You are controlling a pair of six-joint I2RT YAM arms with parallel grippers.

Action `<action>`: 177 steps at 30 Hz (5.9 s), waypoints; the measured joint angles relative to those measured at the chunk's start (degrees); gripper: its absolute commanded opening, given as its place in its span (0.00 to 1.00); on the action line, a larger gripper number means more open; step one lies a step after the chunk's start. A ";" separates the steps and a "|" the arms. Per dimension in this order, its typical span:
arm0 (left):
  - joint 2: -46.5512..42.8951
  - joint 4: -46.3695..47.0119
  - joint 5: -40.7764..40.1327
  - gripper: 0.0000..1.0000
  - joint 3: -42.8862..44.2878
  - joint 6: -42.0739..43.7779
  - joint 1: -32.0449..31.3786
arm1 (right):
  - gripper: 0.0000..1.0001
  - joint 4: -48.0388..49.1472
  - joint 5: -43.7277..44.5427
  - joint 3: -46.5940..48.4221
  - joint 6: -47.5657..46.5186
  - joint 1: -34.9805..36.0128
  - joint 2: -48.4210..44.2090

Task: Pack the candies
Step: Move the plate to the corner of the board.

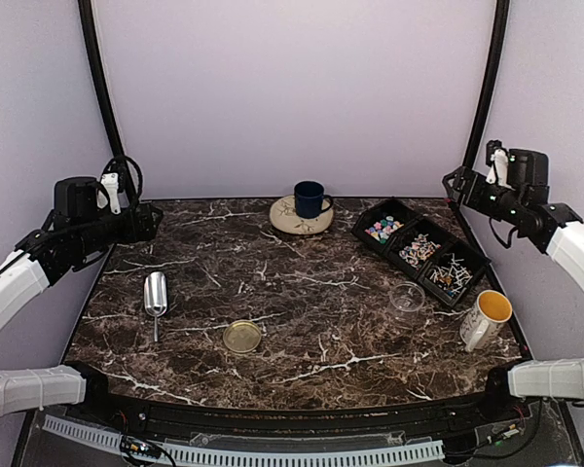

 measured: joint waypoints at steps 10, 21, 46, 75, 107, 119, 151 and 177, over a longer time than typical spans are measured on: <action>0.00 -0.81 3.48 0.99 -0.68 -0.81 0.24 | 0.99 -1.73 5.33 4.07 4.76 1.25 10.73; 0.02 -1.36 3.58 0.99 -1.03 -0.81 0.35 | 0.96 -2.01 16.37 4.85 12.52 4.68 23.21; 1.57 -1.92 3.15 0.99 -1.05 -1.03 0.35 | 0.80 -6.01 28.44 6.51 27.69 7.72 39.69; 3.17 -2.12 2.95 0.99 -1.05 -1.03 0.50 | 0.15 -4.02 28.65 6.78 24.61 7.93 44.35; 3.19 -2.12 2.86 0.99 -1.05 -1.05 0.50 | 0.09 -1.88 25.09 7.82 12.55 16.17 45.11; 3.19 -2.12 2.86 0.99 -1.05 -1.05 0.50 | 0.08 -1.84 22.60 8.92 7.37 20.48 45.44; 3.19 -2.12 2.78 0.99 -1.05 -1.07 0.50 | 0.40 -12.04 20.35 38.84 12.22 37.29 65.20; 10.84 -3.89 10.25 0.99 1.44 1.14 0.04 | 0.97 -2.10 12.68 25.90 0.57 39.36 40.81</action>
